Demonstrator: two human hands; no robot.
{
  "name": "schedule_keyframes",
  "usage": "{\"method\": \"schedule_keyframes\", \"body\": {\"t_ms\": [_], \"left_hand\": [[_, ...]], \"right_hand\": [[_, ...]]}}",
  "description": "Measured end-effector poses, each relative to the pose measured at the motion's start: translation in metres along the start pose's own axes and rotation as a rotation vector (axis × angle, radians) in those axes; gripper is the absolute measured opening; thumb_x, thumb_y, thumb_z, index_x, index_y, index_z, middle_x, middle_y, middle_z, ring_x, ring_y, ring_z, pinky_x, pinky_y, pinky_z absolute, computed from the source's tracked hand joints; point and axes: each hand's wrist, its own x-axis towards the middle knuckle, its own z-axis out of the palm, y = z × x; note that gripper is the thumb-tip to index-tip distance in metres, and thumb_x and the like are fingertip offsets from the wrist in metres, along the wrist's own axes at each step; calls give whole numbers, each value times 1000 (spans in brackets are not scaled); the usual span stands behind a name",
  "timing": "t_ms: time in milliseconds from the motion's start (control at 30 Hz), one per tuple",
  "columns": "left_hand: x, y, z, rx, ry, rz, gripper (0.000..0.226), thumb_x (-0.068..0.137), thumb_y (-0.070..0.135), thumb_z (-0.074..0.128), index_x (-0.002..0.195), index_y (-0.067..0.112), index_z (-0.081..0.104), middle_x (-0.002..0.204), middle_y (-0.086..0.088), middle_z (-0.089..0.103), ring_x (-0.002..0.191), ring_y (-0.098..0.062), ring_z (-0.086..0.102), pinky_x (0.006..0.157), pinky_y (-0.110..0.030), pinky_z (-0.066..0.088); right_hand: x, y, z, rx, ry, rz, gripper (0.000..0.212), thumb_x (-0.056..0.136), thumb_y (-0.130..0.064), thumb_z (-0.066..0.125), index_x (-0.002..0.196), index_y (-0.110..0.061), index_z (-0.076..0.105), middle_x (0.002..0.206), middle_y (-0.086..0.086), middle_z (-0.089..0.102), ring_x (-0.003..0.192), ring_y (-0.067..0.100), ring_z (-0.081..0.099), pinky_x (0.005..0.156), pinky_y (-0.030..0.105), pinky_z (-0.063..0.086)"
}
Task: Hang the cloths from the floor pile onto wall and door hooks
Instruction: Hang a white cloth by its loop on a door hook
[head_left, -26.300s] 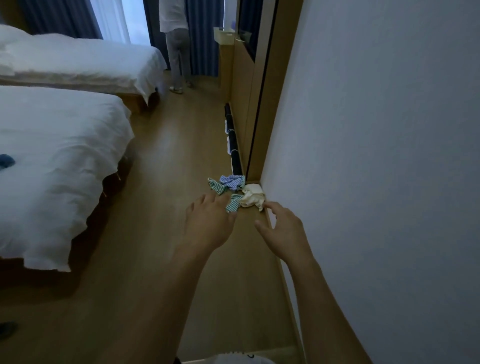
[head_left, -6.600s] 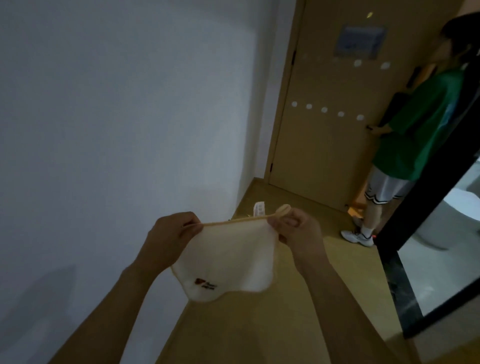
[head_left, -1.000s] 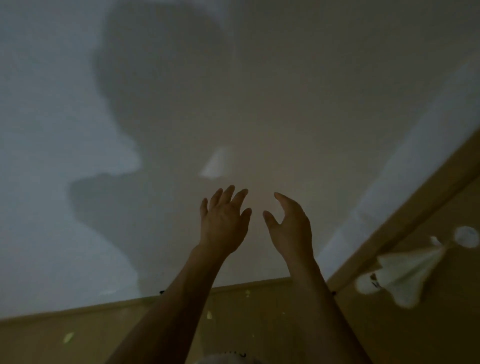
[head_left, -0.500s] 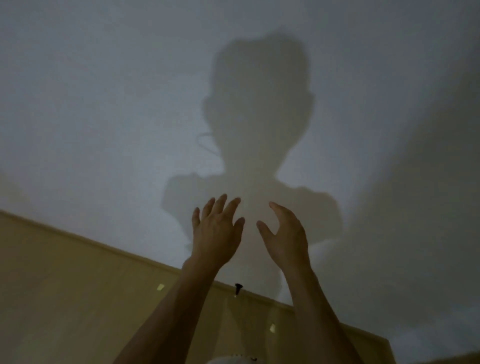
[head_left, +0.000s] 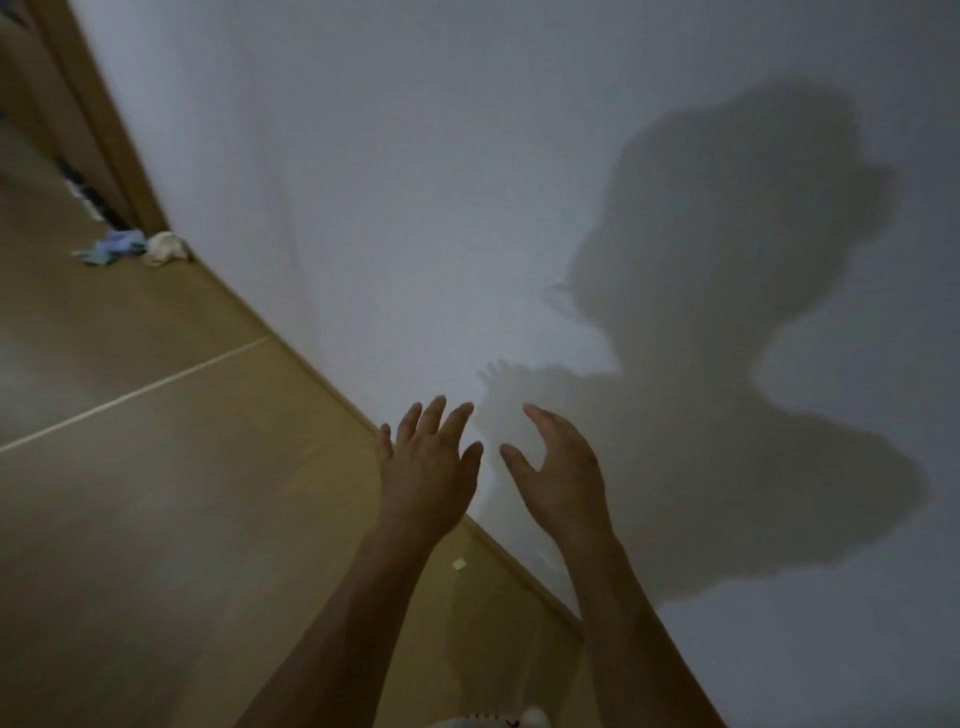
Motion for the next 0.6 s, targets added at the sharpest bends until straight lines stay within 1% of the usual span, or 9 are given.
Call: {"method": "schedule_keyframes", "body": {"t_ms": [133, 233, 433, 500, 600], "left_hand": [[24, -46, -11, 15, 40, -143, 52, 99, 51, 34, 148, 39, 24, 160, 4, 20, 149, -22, 13, 118, -54, 6], [50, -78, -19, 52, 67, -237, 51, 99, 50, 34, 148, 38, 25, 160, 4, 21, 148, -22, 14, 118, -55, 8], [118, -129, -39, 114, 136, -405, 51, 99, 50, 34, 148, 38, 24, 160, 4, 22, 148, -23, 14, 118, -55, 10], [142, -143, -47, 131, 157, -452, 50, 100, 50, 34, 147, 39, 24, 160, 4, 21, 148, -22, 13, 119, -54, 10], [176, -164, -57, 121, 177, -532, 51, 100, 49, 33, 149, 38, 22, 161, 4, 17, 149, -21, 10, 119, -53, 8]], "right_hand": [[42, -31, 40, 2, -94, -99, 59, 93, -44, 55, 146, -27, 36, 151, -4, 37, 139, 15, 34, 111, 34, 32], [81, -54, 68, 11, -161, -188, 59, 93, -44, 55, 146, -26, 37, 151, -3, 38, 138, 14, 34, 112, 33, 32], [173, -104, 115, 41, -292, -336, 58, 94, -44, 55, 146, -26, 37, 150, -4, 39, 138, 14, 36, 114, 33, 32], [203, -121, 127, 50, -324, -384, 57, 94, -43, 55, 145, -25, 38, 149, -4, 41, 136, 15, 38, 112, 32, 33], [245, -142, 148, 34, -375, -437, 59, 93, -45, 55, 146, -26, 37, 150, -3, 39, 137, 15, 37, 113, 32, 32]]}}
